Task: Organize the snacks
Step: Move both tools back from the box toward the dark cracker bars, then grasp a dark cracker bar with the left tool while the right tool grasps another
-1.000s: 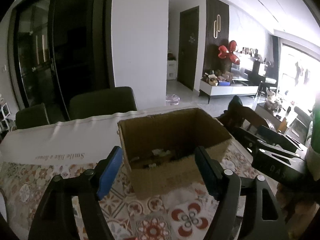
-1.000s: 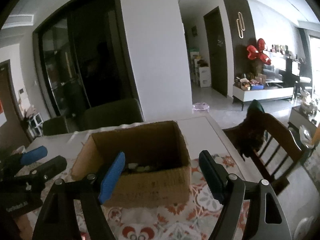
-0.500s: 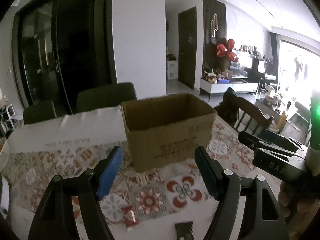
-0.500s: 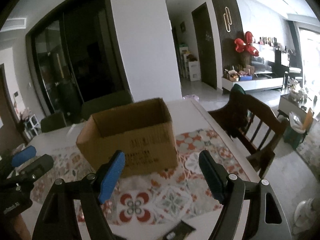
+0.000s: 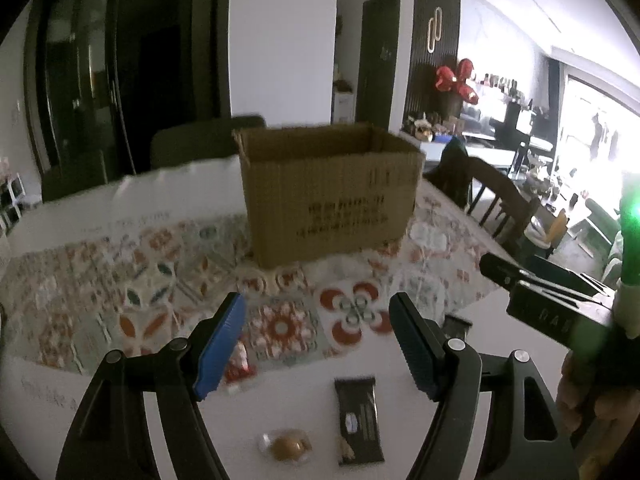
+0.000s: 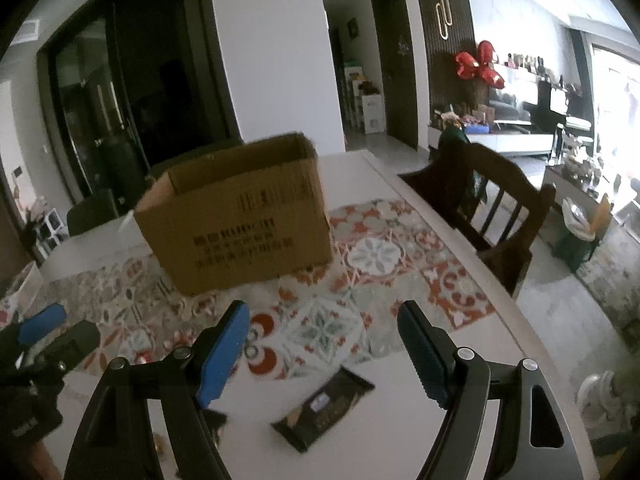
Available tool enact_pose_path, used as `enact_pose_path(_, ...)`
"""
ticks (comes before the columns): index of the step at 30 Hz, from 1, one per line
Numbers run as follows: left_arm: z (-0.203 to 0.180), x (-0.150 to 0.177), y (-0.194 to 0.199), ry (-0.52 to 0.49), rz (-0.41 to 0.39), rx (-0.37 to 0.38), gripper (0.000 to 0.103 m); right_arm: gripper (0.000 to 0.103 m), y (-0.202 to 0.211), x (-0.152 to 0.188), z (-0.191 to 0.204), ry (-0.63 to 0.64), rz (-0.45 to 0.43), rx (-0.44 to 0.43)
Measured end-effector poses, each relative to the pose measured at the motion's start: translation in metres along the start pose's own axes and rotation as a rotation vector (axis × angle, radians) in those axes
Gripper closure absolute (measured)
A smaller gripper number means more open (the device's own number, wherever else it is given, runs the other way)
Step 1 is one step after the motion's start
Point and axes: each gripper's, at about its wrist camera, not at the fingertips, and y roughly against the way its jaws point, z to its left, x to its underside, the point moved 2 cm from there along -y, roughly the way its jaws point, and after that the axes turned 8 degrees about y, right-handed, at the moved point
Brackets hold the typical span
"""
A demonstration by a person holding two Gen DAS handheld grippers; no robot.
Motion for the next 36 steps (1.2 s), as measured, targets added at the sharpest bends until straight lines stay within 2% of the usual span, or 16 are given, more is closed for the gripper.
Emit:
enact_pose_path(3,0.002,0.012,-0.006,0.027,0.040,-0.004,0.030,0.026,-0.002,0.012,-0.001,-0.019,0.027,0.004)
enact_pose_path(10,-0.004,0.045,-0.019,-0.011,0.108,-0.035,0.030,0.026,-0.015,0.039,0.000,-0.042,0.112,0.022)
enact_pose_path(19,-0.023,0.073,-0.037,-0.062,0.184,0.002,0.031,0.027,-0.045,0.064,0.001,-0.109,0.258,0.018)
enact_pose_path(26,-0.018,0.081,-0.056,-0.022,0.247,0.011,0.039,0.027,-0.054,0.070,0.009,-0.082,0.282,0.045)
enact_pose_path(30,-0.017,0.085,-0.065,-0.015,0.272,0.018,0.040,0.034,-0.063,0.072,0.012,-0.061,0.309,0.055)
enact_pose_path(32,-0.018,0.086,-0.067,-0.017,0.280,0.022,0.044,0.037,-0.068,0.075,0.015,-0.054,0.329,0.051)
enact_pose_path(36,-0.020,0.087,-0.072,-0.022,0.287,0.028,0.045,0.037,-0.074,0.078,0.019,-0.042,0.337,0.046)
